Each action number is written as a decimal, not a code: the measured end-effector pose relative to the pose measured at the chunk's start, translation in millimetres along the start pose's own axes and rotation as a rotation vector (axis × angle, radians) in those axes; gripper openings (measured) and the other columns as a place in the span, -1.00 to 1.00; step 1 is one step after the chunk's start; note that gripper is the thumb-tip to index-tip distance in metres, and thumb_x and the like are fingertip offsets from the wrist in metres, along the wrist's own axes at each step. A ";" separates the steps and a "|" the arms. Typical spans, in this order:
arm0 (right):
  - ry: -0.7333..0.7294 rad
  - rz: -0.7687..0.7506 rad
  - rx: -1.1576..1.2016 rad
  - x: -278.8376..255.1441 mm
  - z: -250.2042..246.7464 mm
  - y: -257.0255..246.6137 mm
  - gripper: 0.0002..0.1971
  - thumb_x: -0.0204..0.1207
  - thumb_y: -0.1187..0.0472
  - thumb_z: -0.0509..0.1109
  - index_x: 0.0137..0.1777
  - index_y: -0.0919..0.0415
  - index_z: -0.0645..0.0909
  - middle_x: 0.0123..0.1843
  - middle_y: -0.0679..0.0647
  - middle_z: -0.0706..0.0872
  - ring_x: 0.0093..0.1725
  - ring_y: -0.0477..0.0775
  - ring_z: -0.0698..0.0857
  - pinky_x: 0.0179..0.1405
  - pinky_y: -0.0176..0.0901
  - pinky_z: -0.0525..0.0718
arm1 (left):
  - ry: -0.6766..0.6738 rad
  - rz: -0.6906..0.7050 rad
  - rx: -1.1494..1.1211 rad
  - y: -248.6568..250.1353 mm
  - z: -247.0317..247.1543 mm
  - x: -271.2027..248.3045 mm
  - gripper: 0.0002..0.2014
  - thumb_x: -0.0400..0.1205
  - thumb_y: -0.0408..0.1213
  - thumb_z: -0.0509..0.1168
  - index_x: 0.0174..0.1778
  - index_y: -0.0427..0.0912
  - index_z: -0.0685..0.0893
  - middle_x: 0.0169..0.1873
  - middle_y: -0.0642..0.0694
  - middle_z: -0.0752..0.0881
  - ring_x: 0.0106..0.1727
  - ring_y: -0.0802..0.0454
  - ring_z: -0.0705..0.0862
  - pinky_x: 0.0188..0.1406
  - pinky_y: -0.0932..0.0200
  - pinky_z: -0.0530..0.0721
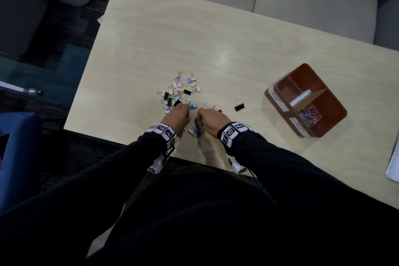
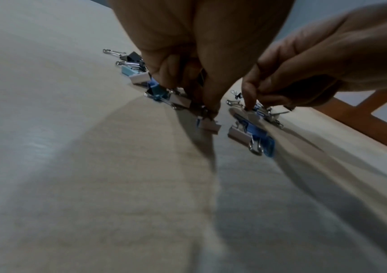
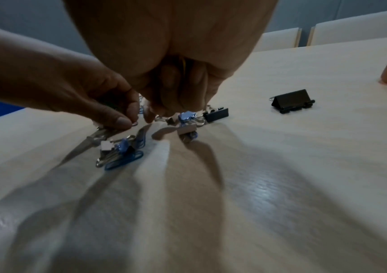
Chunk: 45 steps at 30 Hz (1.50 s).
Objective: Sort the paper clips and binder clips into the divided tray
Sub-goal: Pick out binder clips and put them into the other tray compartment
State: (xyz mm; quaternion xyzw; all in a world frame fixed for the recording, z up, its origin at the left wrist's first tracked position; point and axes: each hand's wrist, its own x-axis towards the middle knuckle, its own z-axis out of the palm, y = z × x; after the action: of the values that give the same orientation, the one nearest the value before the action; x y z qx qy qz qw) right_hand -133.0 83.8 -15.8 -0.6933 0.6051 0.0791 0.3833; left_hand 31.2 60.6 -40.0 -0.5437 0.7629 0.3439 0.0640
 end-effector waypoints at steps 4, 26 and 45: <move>0.007 0.008 -0.051 3.6 14.3 -4.6 -0.83 0.62 0.20 0.18 0.11 0.27 0.47 0.10 0.27 0.64 0.03 0.35 0.66 -0.06 0.14 0.64 | -0.021 0.047 -0.003 -2.8 2.3 0.4 -0.89 0.66 -0.43 0.22 0.04 -0.37 0.45 0.04 -0.32 0.50 -0.15 -0.31 0.58 -0.27 0.03 0.40; 0.119 0.041 0.073 -2.3 5.0 3.5 -0.92 0.61 0.22 0.18 -0.11 0.19 0.37 -0.17 0.12 0.51 -0.20 0.21 0.51 -0.24 -0.02 0.40 | 0.092 0.003 0.070 -2.3 -10.2 18.6 -0.78 0.62 -0.21 0.28 0.07 -0.22 0.43 0.03 -0.20 0.54 -0.12 -0.22 0.58 -0.24 0.01 0.52; 0.143 0.138 0.182 -24.6 -11.8 21.3 -0.93 0.53 0.22 0.24 -0.11 0.22 0.47 -0.17 0.15 0.66 -0.17 0.25 0.63 -0.27 0.04 0.55 | -0.055 0.001 0.166 8.0 -28.1 21.4 -0.75 0.71 -0.15 0.18 0.09 -0.31 0.45 0.01 -0.29 0.61 -0.04 -0.30 0.67 -0.11 -0.08 0.63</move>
State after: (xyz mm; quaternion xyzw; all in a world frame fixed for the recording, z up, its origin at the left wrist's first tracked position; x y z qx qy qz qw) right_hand -162.6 96.1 -2.8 -0.6164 0.6817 0.0003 0.3942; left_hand 23.5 28.5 -25.2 -0.5265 0.7870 0.2943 0.1295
